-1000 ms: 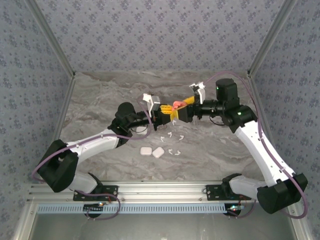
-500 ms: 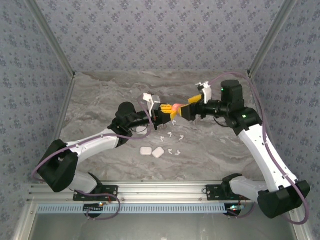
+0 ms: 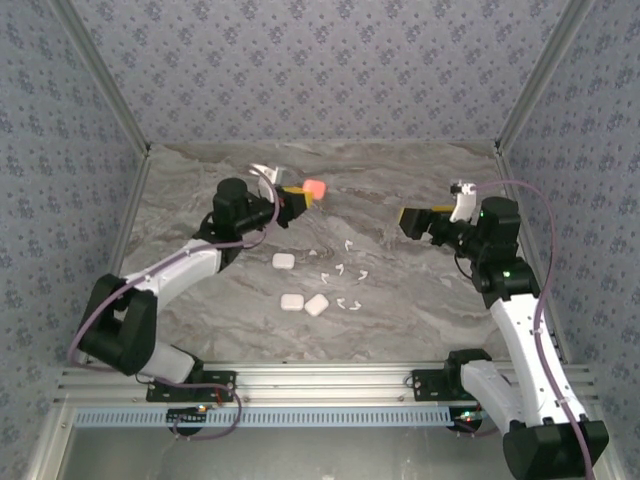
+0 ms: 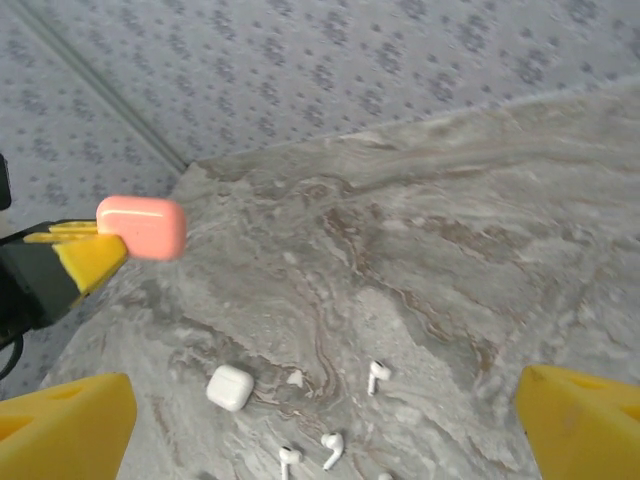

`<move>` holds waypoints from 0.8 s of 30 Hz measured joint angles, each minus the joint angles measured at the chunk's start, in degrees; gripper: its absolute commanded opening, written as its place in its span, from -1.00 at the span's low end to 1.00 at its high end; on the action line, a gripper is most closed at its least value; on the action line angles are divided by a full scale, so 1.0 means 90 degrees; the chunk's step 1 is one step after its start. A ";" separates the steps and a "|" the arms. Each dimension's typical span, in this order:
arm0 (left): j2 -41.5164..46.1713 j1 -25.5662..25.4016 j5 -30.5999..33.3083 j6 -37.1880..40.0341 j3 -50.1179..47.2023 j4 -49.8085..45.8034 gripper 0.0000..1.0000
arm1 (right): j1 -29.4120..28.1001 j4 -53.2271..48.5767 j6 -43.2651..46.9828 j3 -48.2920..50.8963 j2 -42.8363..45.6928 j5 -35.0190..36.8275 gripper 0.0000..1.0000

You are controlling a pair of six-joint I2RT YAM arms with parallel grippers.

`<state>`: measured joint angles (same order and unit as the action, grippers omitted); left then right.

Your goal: Insert wireless bluetooth earbuds into charging case

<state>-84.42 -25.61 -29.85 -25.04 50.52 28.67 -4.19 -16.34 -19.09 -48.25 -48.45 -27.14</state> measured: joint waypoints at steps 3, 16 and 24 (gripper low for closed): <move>-0.0546 0.0435 0.0046 -0.0396 0.0126 -0.0274 -1.00 | 0.0109 0.0034 -0.0189 0.0233 0.0061 0.0092 1.00; -0.2472 0.0918 0.0061 -0.0874 0.1341 -0.1953 -1.00 | 0.0160 0.0032 -0.0287 0.0321 0.0160 0.0284 1.00; -0.3145 0.0930 0.0058 -0.1059 0.1681 -0.2426 -0.87 | 0.0160 0.0029 -0.0289 0.0386 0.0165 0.0328 1.00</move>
<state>-112.73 -17.23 -29.32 -34.57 65.65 6.83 -2.74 -16.08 -21.69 -44.77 -46.96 -24.18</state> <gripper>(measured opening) 0.159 0.998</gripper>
